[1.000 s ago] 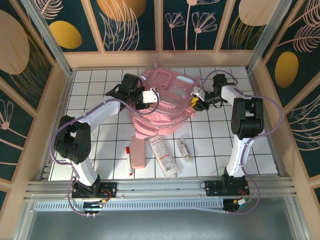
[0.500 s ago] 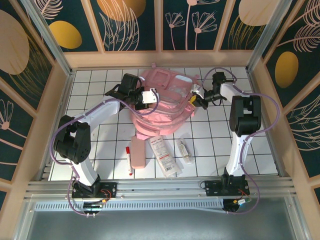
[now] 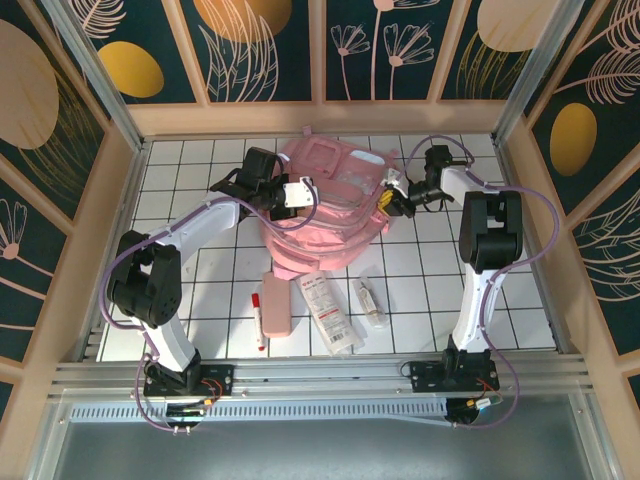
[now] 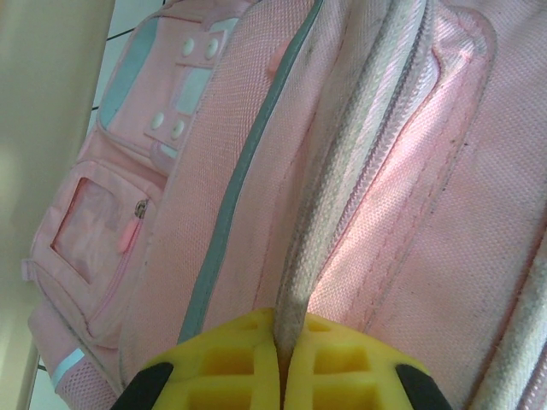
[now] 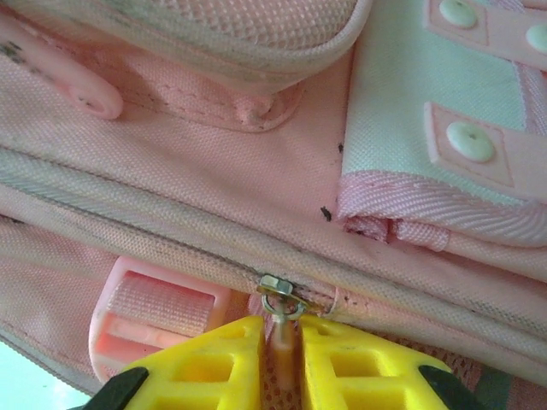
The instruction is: Pack books, pencil case, and school supplies into a backpack
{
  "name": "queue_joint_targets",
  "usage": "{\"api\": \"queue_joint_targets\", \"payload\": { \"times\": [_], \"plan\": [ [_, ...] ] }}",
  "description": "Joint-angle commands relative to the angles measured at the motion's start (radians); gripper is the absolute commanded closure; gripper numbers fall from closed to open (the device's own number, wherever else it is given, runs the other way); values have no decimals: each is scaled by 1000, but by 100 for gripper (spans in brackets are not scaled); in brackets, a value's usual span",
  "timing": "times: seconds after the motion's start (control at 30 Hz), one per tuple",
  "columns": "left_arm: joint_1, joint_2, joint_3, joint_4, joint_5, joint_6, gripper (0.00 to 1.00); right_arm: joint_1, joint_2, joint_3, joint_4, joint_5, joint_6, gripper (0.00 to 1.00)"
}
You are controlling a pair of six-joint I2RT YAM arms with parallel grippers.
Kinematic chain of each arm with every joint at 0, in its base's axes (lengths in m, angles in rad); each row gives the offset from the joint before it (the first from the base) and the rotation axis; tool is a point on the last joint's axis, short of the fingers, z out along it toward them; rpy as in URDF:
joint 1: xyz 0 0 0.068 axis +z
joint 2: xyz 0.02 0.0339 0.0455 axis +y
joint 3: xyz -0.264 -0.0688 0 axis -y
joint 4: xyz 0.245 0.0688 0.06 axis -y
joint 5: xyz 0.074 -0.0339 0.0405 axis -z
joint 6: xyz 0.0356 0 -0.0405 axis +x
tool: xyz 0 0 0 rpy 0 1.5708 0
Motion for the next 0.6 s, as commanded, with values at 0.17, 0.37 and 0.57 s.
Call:
{"api": "queue_joint_targets", "payload": {
  "times": [0.17,0.37,0.57],
  "plan": [
    [1,-26,43,44,26,-46,100,-2,-21,-15,76,-38,90,100],
    [1,4,84,25,-45,-169,100,7,-105,12,71,131,256,100],
    [2,60,169,-24,-114,-327,100,59,-155,61,-114,297,402,100]
  ]
}}
